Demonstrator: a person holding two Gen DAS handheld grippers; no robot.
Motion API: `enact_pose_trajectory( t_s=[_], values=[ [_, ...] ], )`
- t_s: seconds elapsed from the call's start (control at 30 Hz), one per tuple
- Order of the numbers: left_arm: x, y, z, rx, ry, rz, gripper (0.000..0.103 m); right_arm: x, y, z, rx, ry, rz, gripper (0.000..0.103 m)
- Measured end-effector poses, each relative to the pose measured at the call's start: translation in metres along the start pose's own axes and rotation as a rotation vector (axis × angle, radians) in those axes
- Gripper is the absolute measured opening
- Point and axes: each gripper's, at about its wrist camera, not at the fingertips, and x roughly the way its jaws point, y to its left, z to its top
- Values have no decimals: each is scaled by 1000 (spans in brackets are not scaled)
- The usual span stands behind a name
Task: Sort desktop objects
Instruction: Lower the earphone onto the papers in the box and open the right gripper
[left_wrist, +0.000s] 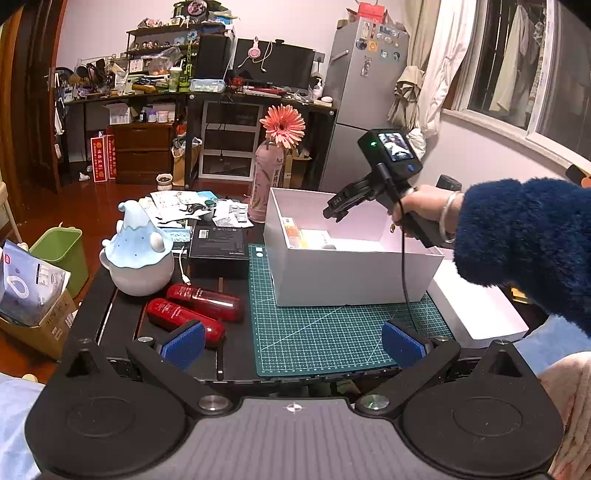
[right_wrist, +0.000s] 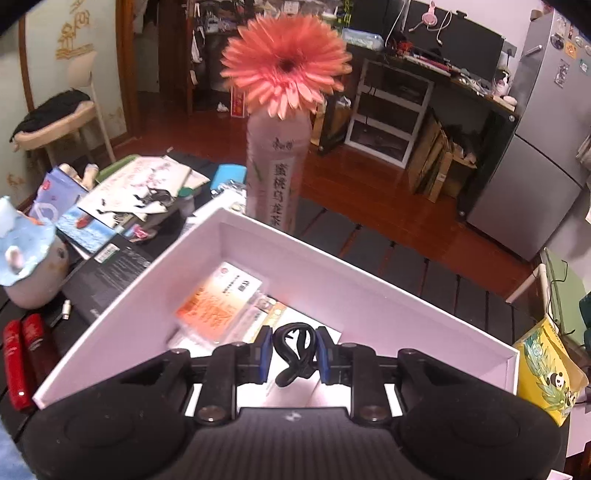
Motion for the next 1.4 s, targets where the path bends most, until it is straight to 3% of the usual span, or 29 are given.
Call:
enact_pose_trajectory(
  t_s=[0.63, 1.4],
  values=[
    [9, 4, 2, -24, 28, -19, 103, 66, 9, 20, -24, 154, 13, 23],
    [12, 8, 3, -39, 34, -39, 103, 84, -1, 16, 33, 188, 22, 23]
  ],
)
